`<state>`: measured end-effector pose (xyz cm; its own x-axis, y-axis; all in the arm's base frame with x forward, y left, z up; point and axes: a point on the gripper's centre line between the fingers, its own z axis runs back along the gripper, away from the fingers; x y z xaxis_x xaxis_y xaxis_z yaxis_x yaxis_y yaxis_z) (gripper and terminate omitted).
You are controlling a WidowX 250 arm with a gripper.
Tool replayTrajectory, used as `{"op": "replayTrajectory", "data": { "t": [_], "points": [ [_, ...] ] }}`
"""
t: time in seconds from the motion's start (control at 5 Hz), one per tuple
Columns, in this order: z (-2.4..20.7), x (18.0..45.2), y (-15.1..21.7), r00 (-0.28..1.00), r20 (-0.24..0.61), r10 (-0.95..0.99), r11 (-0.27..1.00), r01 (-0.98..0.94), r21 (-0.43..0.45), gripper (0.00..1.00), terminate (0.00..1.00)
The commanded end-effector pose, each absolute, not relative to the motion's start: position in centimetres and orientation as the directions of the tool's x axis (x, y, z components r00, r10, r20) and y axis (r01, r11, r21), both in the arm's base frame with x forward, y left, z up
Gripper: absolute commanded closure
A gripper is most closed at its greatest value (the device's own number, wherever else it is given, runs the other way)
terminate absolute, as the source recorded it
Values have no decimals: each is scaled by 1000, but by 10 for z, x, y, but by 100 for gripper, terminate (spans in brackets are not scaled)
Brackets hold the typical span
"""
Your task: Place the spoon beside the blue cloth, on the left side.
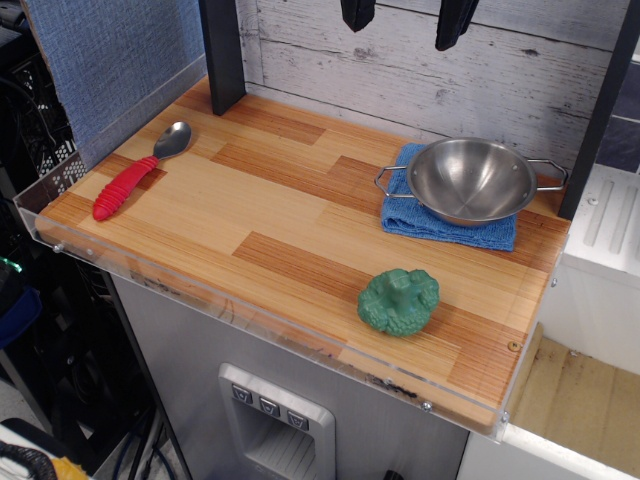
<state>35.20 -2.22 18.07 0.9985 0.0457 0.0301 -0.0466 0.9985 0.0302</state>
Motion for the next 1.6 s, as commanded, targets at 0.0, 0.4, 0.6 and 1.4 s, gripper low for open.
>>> {"op": "replayTrajectory", "data": {
  "t": [0.0, 0.4, 0.6, 1.4],
  "points": [
    [181, 352, -22, 999, 30, 46, 998, -47, 30, 0, 0],
    [156, 347, 65, 990, 11, 143, 986, -144, 83, 0, 0],
    [139, 351, 110, 991, 62, 115, 990, -120, 78, 0, 0],
    [90, 325, 160, 991, 125, 49, 998, -52, 21, 0, 0]
  ]
}}
